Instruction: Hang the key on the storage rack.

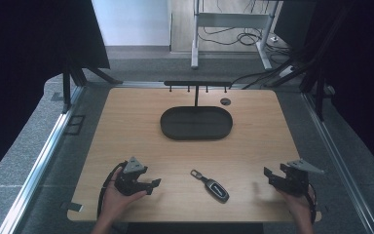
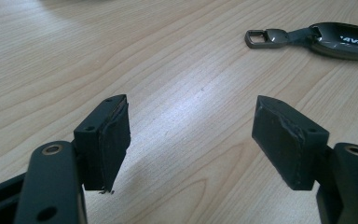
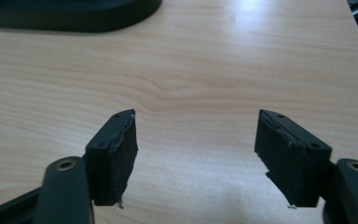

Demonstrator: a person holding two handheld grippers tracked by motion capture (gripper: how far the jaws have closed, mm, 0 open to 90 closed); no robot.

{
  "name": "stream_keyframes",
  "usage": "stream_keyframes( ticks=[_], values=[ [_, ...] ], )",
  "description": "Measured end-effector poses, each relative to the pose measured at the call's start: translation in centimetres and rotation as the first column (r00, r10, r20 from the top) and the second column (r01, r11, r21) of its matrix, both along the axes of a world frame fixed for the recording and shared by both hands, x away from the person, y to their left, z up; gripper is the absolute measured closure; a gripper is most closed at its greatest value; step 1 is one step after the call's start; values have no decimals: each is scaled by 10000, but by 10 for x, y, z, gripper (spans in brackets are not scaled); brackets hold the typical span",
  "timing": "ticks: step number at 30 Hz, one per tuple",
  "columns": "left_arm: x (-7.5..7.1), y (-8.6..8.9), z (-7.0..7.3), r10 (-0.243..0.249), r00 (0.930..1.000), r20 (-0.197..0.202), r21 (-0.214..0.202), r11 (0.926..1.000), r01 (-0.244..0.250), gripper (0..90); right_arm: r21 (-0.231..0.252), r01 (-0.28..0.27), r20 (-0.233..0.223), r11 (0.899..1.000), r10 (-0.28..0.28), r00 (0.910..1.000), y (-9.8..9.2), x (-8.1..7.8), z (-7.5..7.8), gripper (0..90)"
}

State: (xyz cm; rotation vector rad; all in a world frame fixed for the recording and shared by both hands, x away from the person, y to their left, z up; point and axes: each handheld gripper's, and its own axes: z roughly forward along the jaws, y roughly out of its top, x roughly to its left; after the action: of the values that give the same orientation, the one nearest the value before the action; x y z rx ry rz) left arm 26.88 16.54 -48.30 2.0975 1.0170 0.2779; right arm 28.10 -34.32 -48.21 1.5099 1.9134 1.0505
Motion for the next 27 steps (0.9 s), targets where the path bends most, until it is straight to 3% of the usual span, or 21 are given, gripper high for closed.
stream_keyframes(
  ticks=[4,8,13,20,27],
  values=[
    [-1,0,1,-18,10000,36,-41,10000,18,285,50,-134,166,9999,134,9998,3,0,4,316],
    [-1,1,1,36,10000,32,-34,10000,-36,284,-233,-424,169,9988,428,9989,6,-1,5,321],
    [0,1,1,32,10000,24,-25,10000,-32,284,-68,-534,147,9985,535,9985,3,-1,5,339],
    [-1,-4,-1,-38,10000,8,136,9999,38,284,-383,-814,230,9959,823,9963,6,-1,7,343],
    [-1,-6,0,-184,9998,37,87,9998,183,284,-232,-1147,326,9931,1154,9928,10,-3,10,353]
  ],
)
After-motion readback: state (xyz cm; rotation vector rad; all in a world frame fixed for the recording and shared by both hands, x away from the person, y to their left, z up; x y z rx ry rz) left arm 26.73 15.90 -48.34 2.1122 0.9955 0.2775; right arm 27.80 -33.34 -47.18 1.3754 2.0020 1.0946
